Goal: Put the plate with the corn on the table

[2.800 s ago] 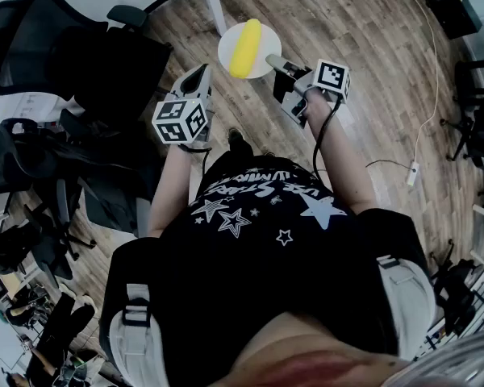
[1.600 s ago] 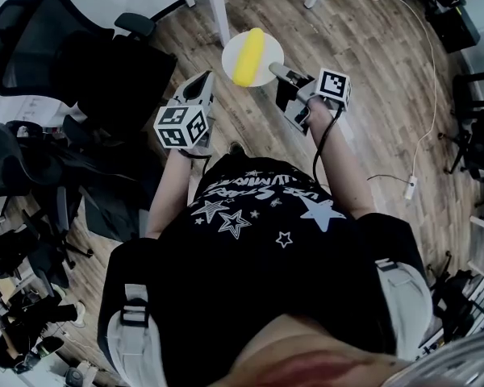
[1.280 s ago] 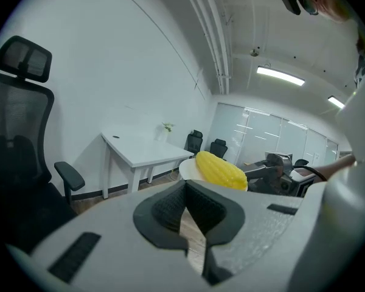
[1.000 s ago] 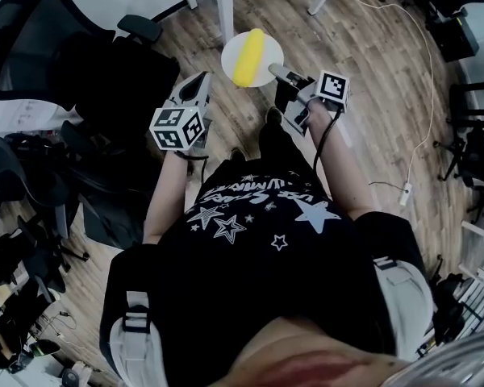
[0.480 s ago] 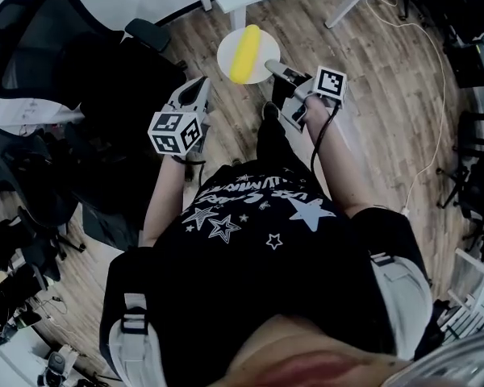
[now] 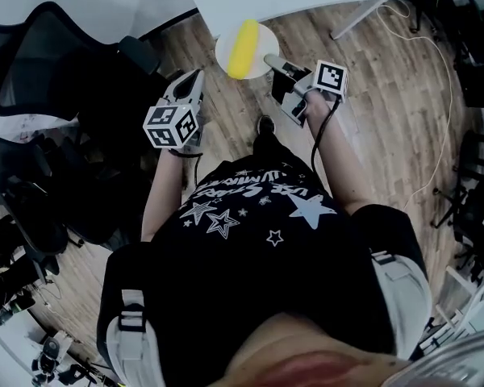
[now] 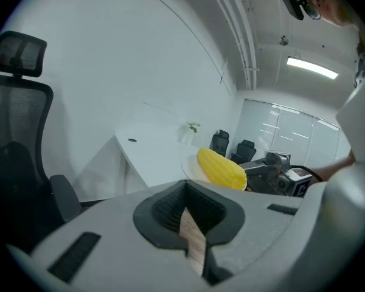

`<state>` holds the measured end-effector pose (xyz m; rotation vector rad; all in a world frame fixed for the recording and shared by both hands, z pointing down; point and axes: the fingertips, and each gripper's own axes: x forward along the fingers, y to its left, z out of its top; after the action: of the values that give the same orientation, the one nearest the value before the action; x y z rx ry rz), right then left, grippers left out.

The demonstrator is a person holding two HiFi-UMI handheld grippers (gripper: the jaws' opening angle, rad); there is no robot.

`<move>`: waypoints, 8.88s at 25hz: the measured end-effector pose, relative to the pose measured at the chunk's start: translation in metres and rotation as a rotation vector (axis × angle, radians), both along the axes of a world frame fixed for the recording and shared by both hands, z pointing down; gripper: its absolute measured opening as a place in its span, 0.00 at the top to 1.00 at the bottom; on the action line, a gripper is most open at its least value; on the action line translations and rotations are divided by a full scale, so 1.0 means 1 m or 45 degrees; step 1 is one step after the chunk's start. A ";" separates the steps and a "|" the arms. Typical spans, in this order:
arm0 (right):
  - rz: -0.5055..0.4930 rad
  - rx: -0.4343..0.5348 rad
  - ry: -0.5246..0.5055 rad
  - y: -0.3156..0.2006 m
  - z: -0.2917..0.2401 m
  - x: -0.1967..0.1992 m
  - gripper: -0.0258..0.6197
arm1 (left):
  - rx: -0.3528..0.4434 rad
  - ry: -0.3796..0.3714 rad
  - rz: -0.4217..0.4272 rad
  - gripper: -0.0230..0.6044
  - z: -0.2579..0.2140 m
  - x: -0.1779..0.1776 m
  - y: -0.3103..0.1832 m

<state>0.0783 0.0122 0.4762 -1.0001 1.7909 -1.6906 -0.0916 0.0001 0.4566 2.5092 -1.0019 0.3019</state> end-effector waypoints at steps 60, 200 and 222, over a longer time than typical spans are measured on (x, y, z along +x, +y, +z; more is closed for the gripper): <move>-0.128 -0.058 0.097 -0.387 0.079 0.070 0.91 | -0.128 -0.006 -0.151 0.96 0.067 0.025 -0.397; -0.237 0.120 1.200 -0.157 0.041 0.116 0.95 | -0.014 -0.063 0.016 0.96 0.033 0.130 -0.160; -0.150 0.206 1.113 -0.087 0.016 0.096 0.95 | 0.056 -0.085 -0.002 0.96 0.002 0.109 -0.083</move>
<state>0.1739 -0.0744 0.4925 -1.7540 2.4952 -1.1969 0.0172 -0.0833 0.4582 2.5526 -1.0469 0.3694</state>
